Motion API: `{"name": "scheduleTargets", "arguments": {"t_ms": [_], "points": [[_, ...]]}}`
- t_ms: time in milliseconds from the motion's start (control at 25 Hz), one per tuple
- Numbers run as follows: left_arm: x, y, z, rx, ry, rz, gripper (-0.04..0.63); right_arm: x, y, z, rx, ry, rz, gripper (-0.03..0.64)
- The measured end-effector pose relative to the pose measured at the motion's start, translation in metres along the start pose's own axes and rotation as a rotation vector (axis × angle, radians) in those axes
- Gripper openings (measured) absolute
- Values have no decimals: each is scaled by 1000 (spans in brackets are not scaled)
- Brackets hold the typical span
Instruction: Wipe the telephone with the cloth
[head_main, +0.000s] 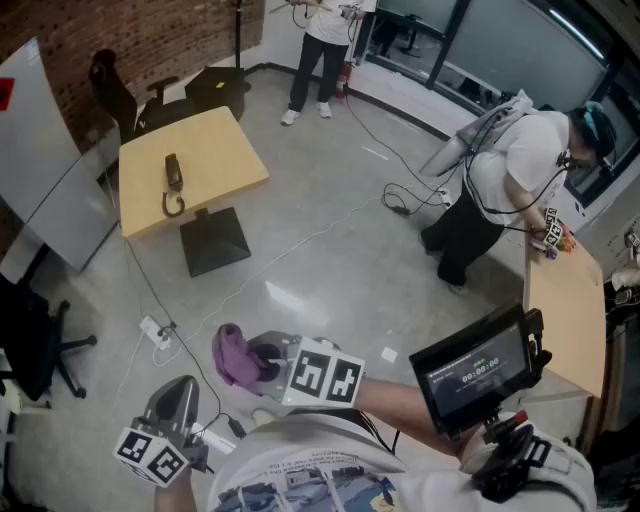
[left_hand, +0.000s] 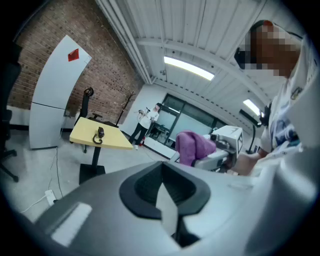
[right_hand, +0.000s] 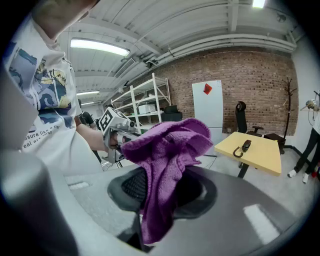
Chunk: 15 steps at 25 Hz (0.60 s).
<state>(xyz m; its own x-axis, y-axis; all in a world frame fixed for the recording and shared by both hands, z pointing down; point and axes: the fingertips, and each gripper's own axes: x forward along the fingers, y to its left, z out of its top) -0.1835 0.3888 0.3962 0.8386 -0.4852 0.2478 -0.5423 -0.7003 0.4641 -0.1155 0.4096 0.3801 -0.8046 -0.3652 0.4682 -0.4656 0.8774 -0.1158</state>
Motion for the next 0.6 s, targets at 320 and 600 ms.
{"name": "scheduleTargets", "arguments": {"t_ms": [320, 600], "points": [[14, -8, -10, 10, 13, -4, 3, -5, -6, -13, 5, 14, 10, 117], [61, -26, -2, 20, 30, 20, 3, -46, -38, -28, 9, 4, 9, 117]]}}
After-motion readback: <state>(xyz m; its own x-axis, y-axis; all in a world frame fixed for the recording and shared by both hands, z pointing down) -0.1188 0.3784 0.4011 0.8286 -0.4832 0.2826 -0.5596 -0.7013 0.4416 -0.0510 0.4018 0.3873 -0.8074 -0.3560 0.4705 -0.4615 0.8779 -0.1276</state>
